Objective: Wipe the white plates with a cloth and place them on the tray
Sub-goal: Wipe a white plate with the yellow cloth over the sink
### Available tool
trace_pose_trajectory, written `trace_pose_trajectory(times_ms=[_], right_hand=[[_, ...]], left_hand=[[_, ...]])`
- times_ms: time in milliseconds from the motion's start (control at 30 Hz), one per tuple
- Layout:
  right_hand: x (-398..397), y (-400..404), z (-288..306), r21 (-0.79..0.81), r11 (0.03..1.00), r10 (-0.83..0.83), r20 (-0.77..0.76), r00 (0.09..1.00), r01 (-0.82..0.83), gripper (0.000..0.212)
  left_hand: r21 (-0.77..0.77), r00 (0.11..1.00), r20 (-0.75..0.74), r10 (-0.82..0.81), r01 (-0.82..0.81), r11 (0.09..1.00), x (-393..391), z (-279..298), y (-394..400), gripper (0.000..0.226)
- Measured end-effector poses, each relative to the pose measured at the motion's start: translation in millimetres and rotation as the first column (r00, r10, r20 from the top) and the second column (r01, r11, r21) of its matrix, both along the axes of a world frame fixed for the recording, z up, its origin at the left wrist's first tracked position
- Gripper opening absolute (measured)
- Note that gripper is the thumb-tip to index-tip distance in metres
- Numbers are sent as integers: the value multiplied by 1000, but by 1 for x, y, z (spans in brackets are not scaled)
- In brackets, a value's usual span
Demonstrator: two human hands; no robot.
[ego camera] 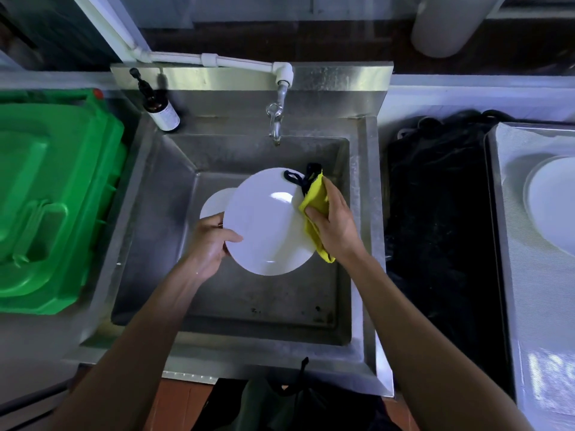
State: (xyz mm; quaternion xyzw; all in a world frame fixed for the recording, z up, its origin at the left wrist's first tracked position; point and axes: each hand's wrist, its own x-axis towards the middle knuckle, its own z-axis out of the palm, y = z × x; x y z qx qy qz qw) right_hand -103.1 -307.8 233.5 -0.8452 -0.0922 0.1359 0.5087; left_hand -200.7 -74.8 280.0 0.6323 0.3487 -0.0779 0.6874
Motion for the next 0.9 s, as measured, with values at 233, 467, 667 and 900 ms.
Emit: trace_pose_trajectory(times_ms=[233,467,667,900], right_hand=[[10,8,14,-130,959,271,143,952,-253,65],[4,15,27,-219,934,336,275,901,-282,64],[-8,18,28,-236,961,224,367,903,-143,49],[-11,9,33,-253,967,151,521,840,-18,49]], left_hand=[[214,937,-81,-341,350,912,15,13,9,40],[376,878,-111,-465,470,799,30,16,11,55],[479,852,-129,-508,502,720,37,20,7,54],[519,973,61,-223,160,840,16,2,-11,47]])
